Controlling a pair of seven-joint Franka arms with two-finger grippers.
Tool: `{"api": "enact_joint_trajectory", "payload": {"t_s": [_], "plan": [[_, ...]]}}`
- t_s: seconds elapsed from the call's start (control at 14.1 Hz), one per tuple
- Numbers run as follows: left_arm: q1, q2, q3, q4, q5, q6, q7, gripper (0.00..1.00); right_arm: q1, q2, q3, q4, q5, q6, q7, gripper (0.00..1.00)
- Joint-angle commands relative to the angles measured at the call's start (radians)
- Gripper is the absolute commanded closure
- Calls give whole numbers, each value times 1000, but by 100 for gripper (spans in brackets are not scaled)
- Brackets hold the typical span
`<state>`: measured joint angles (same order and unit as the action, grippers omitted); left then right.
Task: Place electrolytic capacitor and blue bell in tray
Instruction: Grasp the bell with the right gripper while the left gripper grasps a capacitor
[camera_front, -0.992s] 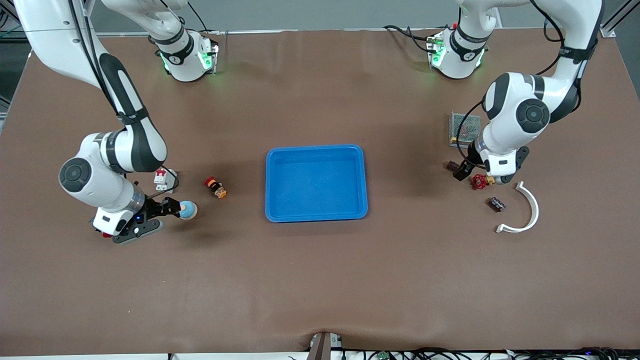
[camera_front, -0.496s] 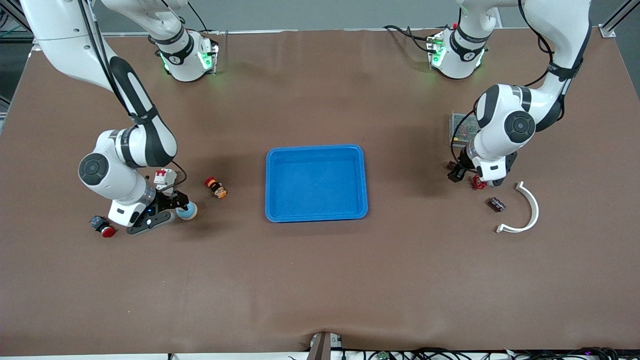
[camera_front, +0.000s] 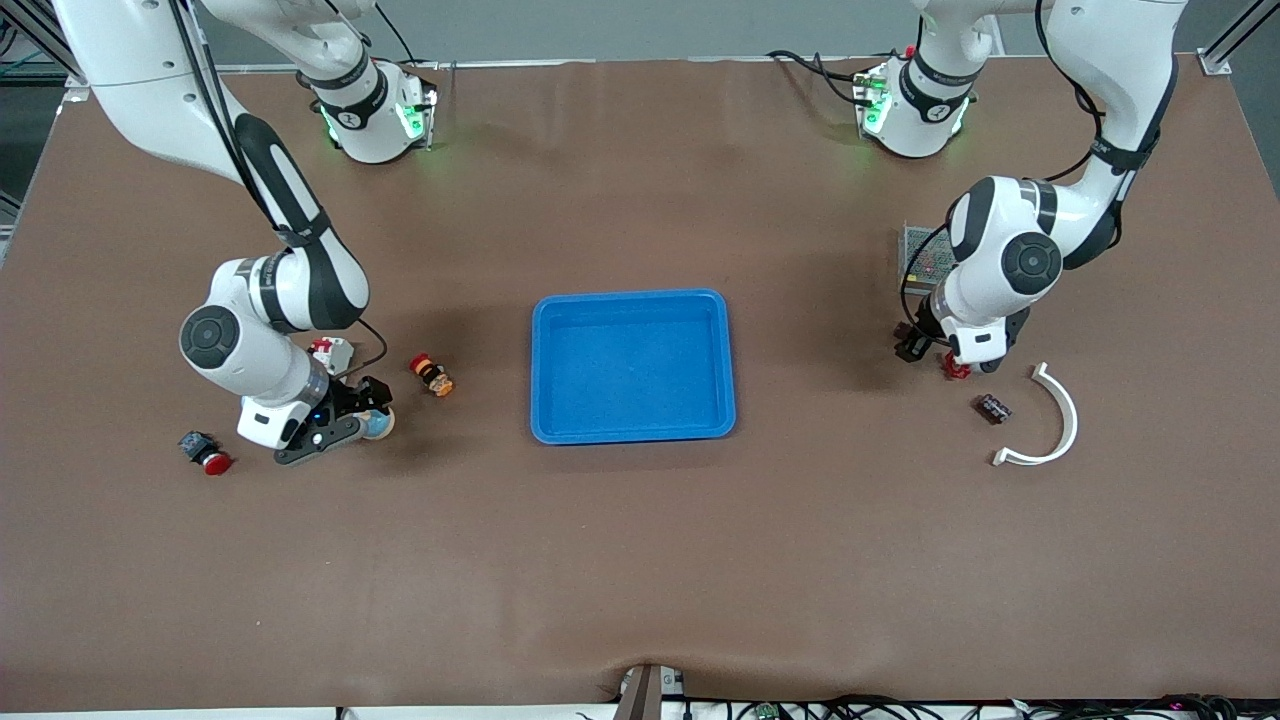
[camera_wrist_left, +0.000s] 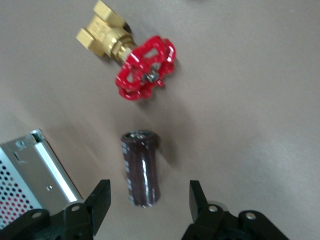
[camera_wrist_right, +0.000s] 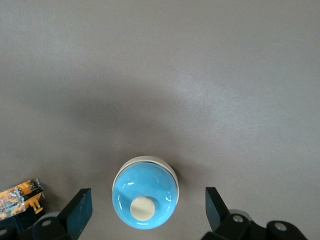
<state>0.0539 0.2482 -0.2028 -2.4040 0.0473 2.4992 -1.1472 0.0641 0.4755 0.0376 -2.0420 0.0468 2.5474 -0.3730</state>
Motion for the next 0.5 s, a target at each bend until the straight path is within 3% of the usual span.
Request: {"api": "enact_joint_trajectory", "payload": {"t_s": [0.0,0.43], "plan": [[38,16,-4,-12,51,23,-14,31,13,18,-1,-10,-1,22,-7,0],[41,40,-4,-4,51,55,-37,43,0,49,-1,-9,-2,42,-10,0]]}}
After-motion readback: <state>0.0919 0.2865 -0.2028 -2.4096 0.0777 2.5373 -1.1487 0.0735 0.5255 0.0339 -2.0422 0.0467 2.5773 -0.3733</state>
